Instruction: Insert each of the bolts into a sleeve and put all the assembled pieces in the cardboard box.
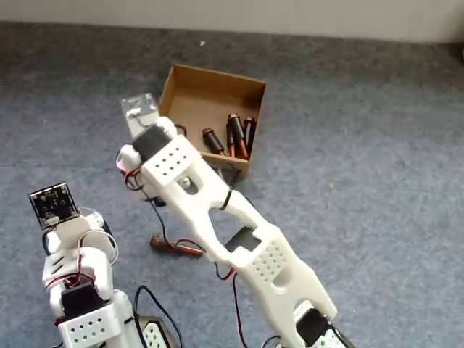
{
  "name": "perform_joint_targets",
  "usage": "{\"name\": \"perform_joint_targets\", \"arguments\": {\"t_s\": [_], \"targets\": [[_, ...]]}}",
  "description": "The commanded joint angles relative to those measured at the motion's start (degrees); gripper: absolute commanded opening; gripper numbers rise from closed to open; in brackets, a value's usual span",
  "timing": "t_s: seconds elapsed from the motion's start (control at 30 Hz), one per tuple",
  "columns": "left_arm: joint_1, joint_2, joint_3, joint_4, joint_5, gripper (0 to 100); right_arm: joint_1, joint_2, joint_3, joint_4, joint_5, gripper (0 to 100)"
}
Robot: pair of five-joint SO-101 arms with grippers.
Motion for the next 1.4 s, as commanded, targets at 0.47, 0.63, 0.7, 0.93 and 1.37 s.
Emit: {"name": "perform_joint_targets", "arguments": {"t_s": [0.47,0.63,0.7,0.93,1.37], "targets": [[2.9,-0.3,1.1,-1.0,-0.8,1,8.2,-27.8,14.6,1.1,1.0,0.5],[3.0,-0.3,1.1,-1.0,-0.6,1,13.6,-35.6,24.1,-1.0,1.0,0.5],[3.0,-0.3,1.1,-1.0,-0.6,1,15.1,-38.1,29.8,-3.2,1.0,0.5],[9.0,-0.4,1.1,-1.0,-0.5,1,19.1,-54.5,55.9,-18.3,1.0,0.5],[19.2,-0.3,-2.2,-0.4,1.0,1,36.6,-73.3,91.0,-53.1,-8.5,0.5]]}}
